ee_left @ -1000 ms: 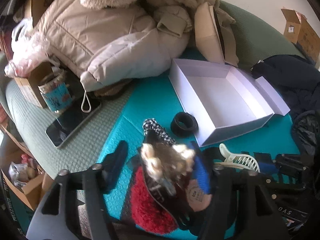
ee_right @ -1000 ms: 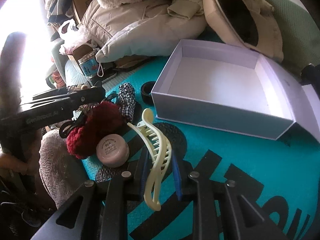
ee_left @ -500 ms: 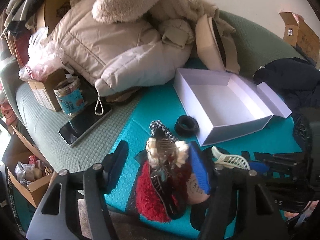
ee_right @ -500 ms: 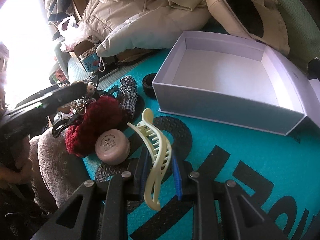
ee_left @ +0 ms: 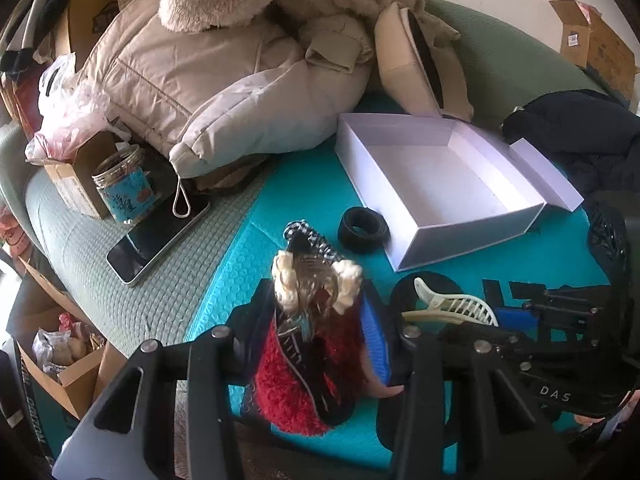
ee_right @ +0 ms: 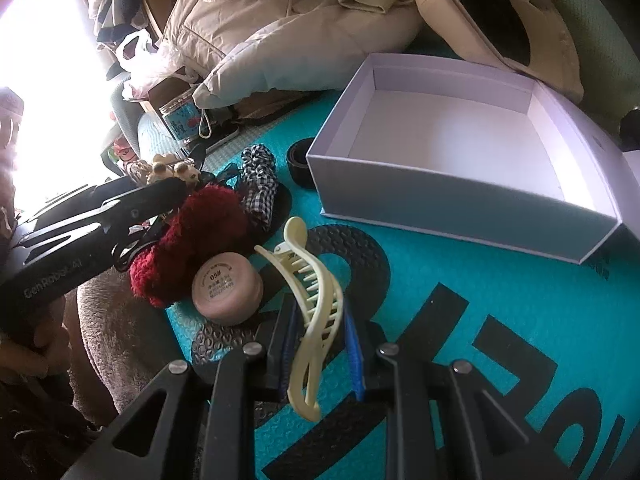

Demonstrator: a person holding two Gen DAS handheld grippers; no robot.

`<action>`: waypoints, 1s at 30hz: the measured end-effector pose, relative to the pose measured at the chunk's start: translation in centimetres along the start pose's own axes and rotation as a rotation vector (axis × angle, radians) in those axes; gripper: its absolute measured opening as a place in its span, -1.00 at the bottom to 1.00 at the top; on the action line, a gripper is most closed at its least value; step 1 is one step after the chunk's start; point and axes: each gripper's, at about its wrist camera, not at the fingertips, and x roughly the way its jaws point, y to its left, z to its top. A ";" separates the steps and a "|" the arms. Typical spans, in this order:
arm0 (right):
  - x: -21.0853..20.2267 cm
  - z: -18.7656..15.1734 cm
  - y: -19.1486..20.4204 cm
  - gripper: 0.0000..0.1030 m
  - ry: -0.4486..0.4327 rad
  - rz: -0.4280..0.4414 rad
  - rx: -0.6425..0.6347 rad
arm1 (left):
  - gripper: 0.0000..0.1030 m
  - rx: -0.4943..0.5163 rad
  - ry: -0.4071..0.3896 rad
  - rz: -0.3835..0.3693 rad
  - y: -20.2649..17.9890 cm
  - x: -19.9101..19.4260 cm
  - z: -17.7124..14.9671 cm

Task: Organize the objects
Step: 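Lift both held clips and carry them toward the open white box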

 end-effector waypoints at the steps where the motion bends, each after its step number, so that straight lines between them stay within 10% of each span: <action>1: 0.1 0.0 0.0 -0.58 0.002 0.001 0.000 | -0.21 -0.006 -0.009 -0.003 0.1 -0.1 0.0; 10: 0.5 -0.2 -0.3 -0.58 0.014 0.011 0.007 | -0.24 -0.030 -0.149 -0.023 1.0 -3.2 1.4; 30: -2.0 1.3 -0.8 -0.58 -0.056 0.036 -0.030 | -0.24 0.010 -0.065 -0.088 -1.0 -1.7 3.4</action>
